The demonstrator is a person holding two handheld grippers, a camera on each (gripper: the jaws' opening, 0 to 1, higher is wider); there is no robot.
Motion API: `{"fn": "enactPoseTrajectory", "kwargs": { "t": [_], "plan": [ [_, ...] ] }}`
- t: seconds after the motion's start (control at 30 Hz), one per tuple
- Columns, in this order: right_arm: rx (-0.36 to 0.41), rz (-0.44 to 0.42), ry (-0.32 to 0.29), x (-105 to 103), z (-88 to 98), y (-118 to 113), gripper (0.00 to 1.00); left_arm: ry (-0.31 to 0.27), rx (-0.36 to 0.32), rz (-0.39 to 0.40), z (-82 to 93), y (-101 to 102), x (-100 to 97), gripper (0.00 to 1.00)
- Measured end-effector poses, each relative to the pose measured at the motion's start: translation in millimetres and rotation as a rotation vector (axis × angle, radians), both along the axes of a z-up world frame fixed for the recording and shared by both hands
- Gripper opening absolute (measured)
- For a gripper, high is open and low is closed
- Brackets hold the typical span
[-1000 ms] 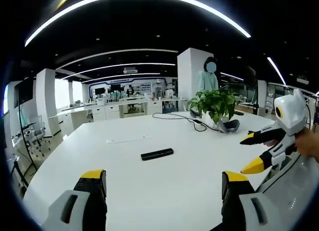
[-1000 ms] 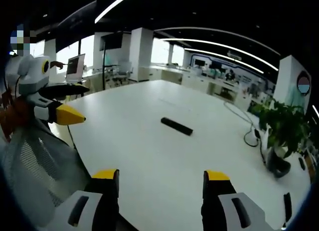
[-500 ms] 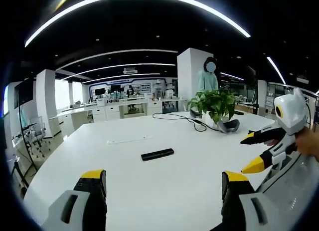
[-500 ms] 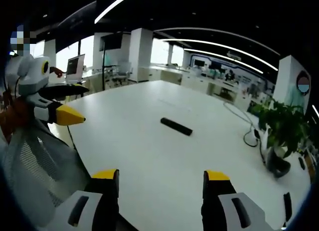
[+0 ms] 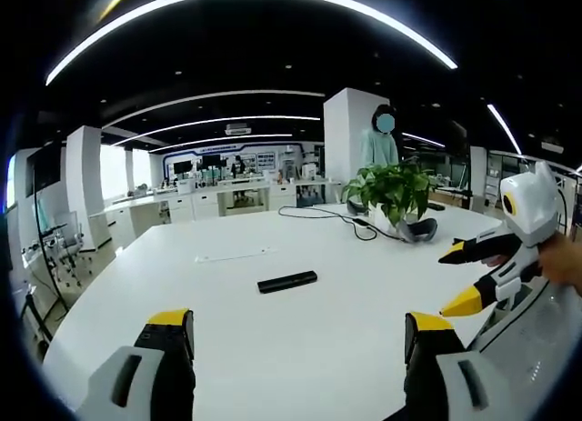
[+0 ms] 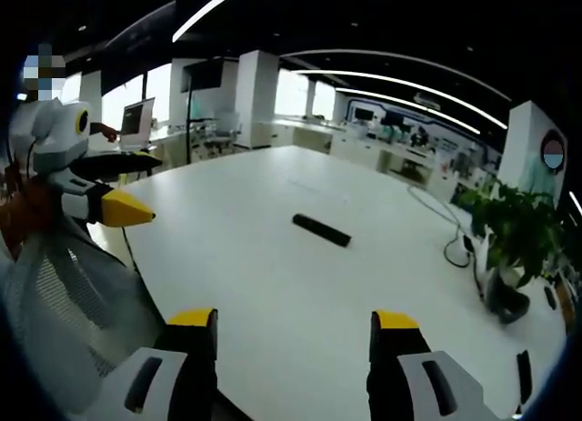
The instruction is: Press the specified remote control buttons in sequence, fully releasing each button before pressing the next.
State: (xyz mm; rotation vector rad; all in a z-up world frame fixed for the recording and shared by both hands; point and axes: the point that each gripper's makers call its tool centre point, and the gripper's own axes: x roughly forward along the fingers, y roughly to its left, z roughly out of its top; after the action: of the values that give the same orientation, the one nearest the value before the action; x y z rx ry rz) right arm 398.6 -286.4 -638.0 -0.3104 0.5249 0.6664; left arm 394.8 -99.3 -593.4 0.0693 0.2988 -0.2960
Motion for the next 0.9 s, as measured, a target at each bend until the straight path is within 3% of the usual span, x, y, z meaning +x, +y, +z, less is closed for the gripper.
{"fn": "enactPoseTrajectory", "kwargs": {
  "t": [0.9],
  "plan": [
    [-0.003,0.008,0.004,-1.2,-1.5,1.1,0.66,0.007,0.009,-0.004,-2.0,-1.4,-2.0,1.00]
  ]
}}
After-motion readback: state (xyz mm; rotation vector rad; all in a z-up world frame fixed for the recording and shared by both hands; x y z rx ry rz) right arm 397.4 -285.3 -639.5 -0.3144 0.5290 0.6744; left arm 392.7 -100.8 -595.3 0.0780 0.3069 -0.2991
